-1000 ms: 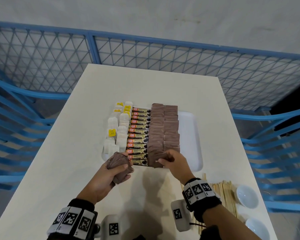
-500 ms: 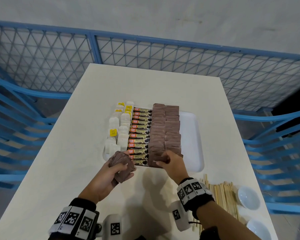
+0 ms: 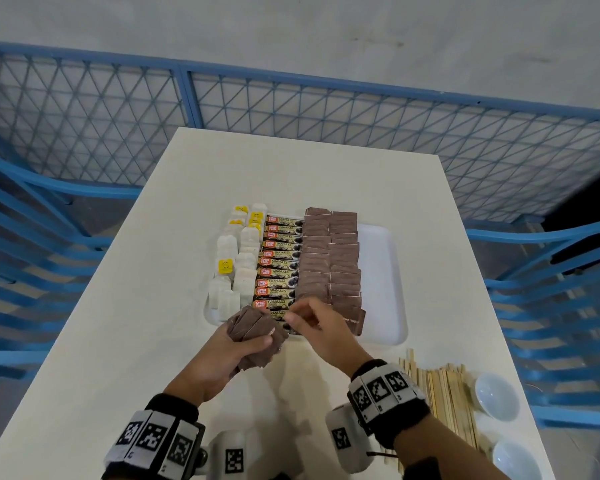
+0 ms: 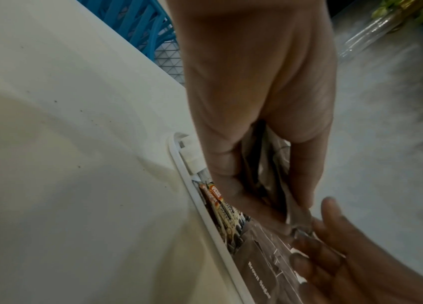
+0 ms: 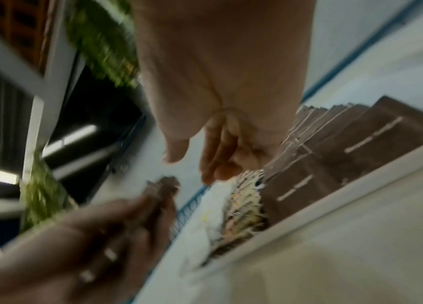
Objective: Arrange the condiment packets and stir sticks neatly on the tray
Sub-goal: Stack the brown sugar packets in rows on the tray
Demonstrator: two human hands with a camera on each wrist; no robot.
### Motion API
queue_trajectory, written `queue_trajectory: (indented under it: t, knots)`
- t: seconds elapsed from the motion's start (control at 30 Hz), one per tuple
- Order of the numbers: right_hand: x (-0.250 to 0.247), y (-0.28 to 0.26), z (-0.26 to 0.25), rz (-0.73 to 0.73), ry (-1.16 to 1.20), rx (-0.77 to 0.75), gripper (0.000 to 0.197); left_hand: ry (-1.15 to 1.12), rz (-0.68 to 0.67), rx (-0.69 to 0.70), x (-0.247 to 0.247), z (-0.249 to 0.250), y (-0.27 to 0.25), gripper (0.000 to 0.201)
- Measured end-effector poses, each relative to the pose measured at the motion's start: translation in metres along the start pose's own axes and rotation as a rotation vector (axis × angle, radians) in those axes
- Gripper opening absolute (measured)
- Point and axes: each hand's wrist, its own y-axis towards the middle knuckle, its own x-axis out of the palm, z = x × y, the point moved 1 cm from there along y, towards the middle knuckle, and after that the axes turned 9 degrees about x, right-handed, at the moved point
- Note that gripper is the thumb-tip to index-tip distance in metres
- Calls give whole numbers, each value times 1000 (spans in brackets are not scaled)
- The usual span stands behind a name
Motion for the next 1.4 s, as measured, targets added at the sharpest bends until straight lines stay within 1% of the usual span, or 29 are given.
queue_trajectory:
  t: [0.07,0.17,0.23,0.37,0.5,0.6,0.67,0.77,0.8,0.87,0.93,1.03,1.17,1.27,1.33,1.4]
  knots:
    - [5,-2,-1,-113,68,17,14,35,8,-13,0,-1,1,50]
    - [7,-3,3,-171,36,12,17,63,-1,-29,1,-1,1,57]
    - [6,-6,4,-194,66,30,14,50,19,-34,0,-2,1,61]
    - [2,-12,10,-201,93,48,7,19,80,-31,-1,-2,2,47]
    - [-3,-15,15,-214,77,88,14,25,67,-43,1,-3,3,41]
    - [-18,-15,21,-134,108,109,16,18,86,-49,1,-4,5,36]
    - [-34,-13,29,-11,104,137,17,5,106,-49,-1,-3,4,32]
    - [-60,-12,43,216,43,188,17,-39,142,-36,-3,-1,3,29]
    - [-67,-12,47,269,56,203,16,-67,159,-33,-4,-1,3,30]
    - [-76,-14,53,331,80,228,13,-125,187,-38,-4,0,4,31]
    - [-79,-14,57,369,48,244,13,-153,189,-36,-4,2,5,29]
    - [-77,-10,61,397,22,265,14,-132,168,-32,-1,2,4,30]
    - [-69,1,67,429,-58,284,24,-81,156,-40,0,1,3,38]
    - [-66,5,70,411,-116,301,28,-6,136,-46,-2,-2,3,44]
    - [-67,5,69,405,-136,310,35,31,115,-46,-2,-1,2,44]
    - [-66,2,65,441,-184,291,43,35,101,-39,1,1,1,43]
